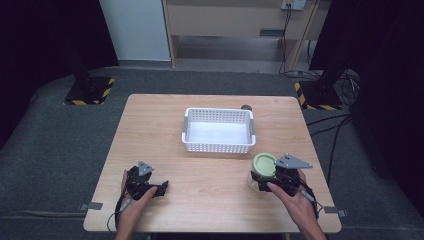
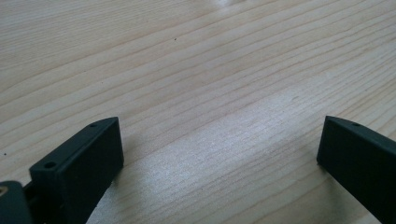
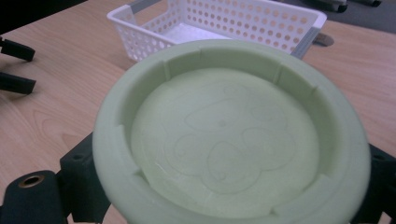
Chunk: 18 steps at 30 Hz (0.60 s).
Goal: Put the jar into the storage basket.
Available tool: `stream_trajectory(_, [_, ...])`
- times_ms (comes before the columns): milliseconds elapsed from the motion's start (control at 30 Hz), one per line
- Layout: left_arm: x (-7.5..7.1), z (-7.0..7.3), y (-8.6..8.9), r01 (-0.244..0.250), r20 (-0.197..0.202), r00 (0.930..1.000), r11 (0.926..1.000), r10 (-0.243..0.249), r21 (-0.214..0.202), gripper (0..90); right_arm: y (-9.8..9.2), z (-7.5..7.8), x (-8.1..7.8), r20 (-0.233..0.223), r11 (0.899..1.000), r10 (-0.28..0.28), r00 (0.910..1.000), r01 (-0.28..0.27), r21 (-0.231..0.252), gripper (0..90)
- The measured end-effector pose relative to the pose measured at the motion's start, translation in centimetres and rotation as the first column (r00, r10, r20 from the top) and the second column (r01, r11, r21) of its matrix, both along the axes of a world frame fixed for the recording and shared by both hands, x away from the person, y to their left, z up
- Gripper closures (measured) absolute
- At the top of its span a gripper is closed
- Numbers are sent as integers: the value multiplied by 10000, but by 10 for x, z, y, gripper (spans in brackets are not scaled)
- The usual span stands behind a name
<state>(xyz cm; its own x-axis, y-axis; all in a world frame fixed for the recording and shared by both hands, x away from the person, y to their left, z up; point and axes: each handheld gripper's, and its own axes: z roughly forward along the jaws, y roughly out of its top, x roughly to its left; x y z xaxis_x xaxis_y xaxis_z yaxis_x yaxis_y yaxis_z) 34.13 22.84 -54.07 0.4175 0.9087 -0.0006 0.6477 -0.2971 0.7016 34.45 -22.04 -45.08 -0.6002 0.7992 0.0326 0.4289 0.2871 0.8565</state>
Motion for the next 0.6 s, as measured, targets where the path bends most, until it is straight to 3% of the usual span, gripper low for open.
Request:
stream_trajectory(100, [0, 0, 0, 1, -1, 10000, 10000, -1, -5, 0, 4, 10, 6, 70, 10000, 40, 10000, -40, -75, 114])
stream_trajectory(600, [0, 0, 0, 5, -5, 10000, 10000, -5, 1, 0, 15, 27, 18, 180, 9998, -2, 9998, 5, -182, 115])
